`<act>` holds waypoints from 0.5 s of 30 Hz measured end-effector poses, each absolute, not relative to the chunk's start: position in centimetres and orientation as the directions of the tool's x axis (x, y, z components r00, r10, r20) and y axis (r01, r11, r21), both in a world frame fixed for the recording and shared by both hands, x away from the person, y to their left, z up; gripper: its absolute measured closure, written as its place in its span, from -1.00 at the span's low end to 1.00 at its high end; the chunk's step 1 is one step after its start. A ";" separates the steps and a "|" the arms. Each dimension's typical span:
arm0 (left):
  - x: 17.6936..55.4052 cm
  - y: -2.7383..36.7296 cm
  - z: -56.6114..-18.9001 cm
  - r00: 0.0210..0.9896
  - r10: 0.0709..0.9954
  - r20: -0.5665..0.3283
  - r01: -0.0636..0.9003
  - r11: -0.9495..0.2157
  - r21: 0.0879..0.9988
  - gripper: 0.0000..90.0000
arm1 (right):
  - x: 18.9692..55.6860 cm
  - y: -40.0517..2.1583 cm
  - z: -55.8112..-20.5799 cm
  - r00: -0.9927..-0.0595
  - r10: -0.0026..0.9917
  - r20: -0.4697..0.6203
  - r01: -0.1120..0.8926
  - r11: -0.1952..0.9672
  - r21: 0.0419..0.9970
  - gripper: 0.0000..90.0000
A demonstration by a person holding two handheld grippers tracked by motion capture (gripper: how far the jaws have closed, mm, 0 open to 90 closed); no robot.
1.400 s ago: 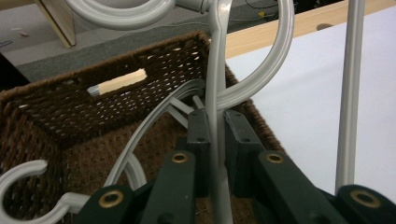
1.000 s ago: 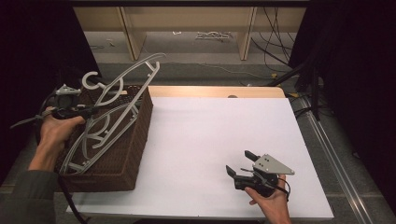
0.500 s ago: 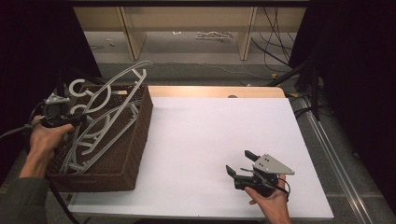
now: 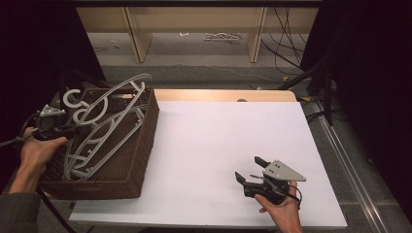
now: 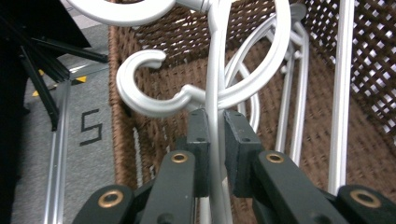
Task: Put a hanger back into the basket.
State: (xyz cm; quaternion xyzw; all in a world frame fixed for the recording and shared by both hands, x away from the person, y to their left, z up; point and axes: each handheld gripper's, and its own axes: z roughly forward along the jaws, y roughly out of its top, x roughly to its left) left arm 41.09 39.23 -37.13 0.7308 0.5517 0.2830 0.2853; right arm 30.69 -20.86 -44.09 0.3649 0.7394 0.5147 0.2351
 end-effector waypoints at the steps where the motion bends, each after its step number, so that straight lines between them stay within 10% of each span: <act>1: 41.0 39.4 -37.2 0.232 0.967 0.101 0.645 -0.231 0.728 0.81 | 30.7 -20.9 -44.1 -0.622 0.782 0.027 0.299 0.205 0.932 -0.61; 15: 40.1 40.1 -38.0 0.264 0.951 0.163 0.647 -0.300 0.701 0.80 | 30.7 -20.9 -44.0 -0.622 0.783 0.010 0.297 0.224 0.928 -0.61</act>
